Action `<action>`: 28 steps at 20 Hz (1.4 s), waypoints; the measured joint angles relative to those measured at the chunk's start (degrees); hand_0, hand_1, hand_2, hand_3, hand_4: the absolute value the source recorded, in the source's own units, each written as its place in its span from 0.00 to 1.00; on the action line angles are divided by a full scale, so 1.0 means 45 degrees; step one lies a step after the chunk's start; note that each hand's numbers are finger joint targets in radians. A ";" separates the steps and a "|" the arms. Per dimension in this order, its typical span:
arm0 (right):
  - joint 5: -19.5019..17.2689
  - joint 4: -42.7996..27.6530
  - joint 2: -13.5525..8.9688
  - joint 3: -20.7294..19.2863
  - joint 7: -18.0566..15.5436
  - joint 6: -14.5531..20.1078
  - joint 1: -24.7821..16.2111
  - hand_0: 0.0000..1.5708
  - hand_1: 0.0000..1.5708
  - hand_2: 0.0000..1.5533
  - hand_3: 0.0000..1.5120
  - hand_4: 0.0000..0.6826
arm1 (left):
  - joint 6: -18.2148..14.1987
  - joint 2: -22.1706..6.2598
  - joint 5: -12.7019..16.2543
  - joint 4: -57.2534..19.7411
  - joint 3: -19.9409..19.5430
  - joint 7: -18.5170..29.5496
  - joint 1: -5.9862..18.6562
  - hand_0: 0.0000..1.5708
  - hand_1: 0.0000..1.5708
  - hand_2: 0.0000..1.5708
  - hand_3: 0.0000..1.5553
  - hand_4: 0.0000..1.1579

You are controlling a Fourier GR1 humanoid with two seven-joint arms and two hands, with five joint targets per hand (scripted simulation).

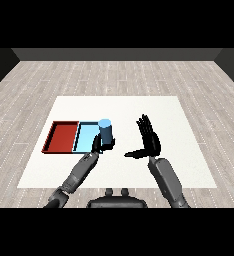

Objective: Pick the blue can and put it in the blue box

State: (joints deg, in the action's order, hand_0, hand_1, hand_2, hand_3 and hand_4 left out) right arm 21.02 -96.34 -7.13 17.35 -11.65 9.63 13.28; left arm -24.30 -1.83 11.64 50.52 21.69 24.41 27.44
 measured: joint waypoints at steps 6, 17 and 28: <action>0.0384 -0.1421 -0.0796 -0.1178 -0.0527 -0.0455 -0.1840 0.00 0.00 0.00 0.00 0.00 | 0.0142 -0.0963 -0.0242 0.0042 -0.0674 -0.0681 0.0016 1.00 1.00 1.00 0.96 0.99; 0.0783 -0.0919 -0.1154 -0.2629 -0.0638 -0.0862 -0.2232 0.00 0.00 0.00 0.00 0.00 | 0.0734 -0.2891 -0.0112 -0.3702 -0.2818 -0.1963 0.1450 1.00 1.00 1.00 0.96 0.92; 0.0708 0.0700 -0.0687 -0.3038 -0.0943 -0.0990 -0.1670 0.00 0.00 0.00 0.00 0.00 | 0.0331 -0.2735 -0.1298 -0.8769 -0.3006 -0.3531 0.3782 0.97 0.97 0.89 0.73 0.78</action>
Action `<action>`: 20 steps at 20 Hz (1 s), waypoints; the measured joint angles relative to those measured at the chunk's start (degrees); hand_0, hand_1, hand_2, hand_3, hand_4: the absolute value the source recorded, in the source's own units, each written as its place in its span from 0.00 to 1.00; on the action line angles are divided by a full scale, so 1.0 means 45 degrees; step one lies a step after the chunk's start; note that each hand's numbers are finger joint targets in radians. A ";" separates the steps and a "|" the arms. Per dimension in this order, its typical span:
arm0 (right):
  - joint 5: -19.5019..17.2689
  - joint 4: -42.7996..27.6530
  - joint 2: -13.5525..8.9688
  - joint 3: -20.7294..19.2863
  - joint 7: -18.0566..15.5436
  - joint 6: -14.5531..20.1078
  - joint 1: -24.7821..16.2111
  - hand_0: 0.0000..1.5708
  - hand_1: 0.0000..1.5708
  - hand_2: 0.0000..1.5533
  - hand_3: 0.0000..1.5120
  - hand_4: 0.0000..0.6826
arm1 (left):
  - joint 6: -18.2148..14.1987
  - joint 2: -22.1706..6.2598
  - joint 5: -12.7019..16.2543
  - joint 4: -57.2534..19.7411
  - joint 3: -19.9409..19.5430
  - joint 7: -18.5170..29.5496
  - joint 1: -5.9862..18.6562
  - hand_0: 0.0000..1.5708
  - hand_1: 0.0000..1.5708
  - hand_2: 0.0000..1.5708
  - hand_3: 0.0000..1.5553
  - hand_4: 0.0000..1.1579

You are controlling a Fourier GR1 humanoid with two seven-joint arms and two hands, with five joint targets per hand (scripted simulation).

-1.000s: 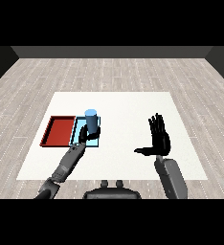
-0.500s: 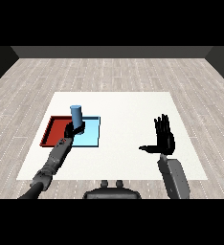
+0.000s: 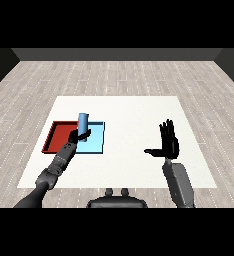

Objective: Pick the blue can and put it in the blue box

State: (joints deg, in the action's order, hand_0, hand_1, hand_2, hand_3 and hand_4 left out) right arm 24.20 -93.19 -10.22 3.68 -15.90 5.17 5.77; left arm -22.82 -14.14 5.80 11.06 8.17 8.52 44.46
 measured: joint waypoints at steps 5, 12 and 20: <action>-0.0040 0.0527 0.0137 -0.0110 -0.0281 -0.0159 0.0016 0.00 0.00 0.00 0.00 0.00 | -0.0029 0.0384 -0.0552 -0.1202 0.0261 -0.0407 0.0508 0.96 0.96 0.89 0.35 0.74; -0.0009 0.0882 0.0212 -0.0242 -0.0540 -0.0439 0.0079 0.00 0.00 0.00 0.00 0.00 | 0.0407 0.0564 -0.0810 -0.1684 0.0290 -0.0793 0.0726 0.20 0.20 0.24 0.30 0.67; 0.0374 0.0671 0.0115 -0.0575 -0.0363 -0.0818 0.0086 0.00 0.00 0.00 0.00 0.00 | -0.0640 0.0857 -0.0944 -0.1679 0.0163 -0.0876 0.0695 0.00 0.00 0.00 0.00 0.00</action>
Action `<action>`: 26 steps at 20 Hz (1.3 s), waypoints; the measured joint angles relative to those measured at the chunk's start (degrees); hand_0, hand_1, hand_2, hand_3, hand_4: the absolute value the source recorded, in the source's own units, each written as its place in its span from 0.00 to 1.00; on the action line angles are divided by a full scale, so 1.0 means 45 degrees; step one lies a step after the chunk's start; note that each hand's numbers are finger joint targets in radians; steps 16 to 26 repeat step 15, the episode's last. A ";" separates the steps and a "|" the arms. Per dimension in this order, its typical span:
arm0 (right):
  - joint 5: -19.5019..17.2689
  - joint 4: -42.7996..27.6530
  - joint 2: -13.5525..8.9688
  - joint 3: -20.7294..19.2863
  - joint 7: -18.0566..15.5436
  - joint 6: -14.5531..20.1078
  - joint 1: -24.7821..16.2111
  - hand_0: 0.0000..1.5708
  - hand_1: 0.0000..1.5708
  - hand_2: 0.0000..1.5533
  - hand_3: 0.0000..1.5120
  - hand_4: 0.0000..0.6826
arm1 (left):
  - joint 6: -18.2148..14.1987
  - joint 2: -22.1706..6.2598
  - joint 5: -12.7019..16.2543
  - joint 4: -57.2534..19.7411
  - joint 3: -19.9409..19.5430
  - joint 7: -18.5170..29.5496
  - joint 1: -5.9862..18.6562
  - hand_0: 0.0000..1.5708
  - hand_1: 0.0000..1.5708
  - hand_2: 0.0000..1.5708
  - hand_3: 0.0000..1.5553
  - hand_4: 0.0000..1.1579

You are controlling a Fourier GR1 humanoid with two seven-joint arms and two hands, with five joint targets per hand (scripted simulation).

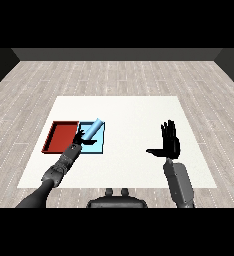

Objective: Pick the blue can and put it in the blue box

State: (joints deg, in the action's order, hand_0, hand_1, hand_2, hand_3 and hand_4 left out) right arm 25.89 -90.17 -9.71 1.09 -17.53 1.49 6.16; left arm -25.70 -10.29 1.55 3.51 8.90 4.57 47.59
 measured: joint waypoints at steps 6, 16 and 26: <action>0.0118 -0.0169 0.0090 -0.0009 0.0102 -0.0067 0.0075 0.00 0.00 0.00 0.00 0.00 | -0.2156 0.0039 0.1065 0.1637 -0.1261 0.2759 -0.0810 0.00 0.00 0.00 0.00 0.00; -0.0081 -0.0276 -0.0118 0.0083 0.0258 -0.0213 -0.0229 0.00 0.00 0.00 0.00 0.00 | -0.0121 0.0428 0.1969 0.6280 -0.1617 0.7611 -0.2558 0.00 0.00 0.00 0.00 0.00; -0.0081 -0.0276 -0.0118 0.0083 0.0258 -0.0213 -0.0229 0.00 0.00 0.00 0.00 0.00 | -0.0121 0.0428 0.1969 0.6280 -0.1617 0.7611 -0.2558 0.00 0.00 0.00 0.00 0.00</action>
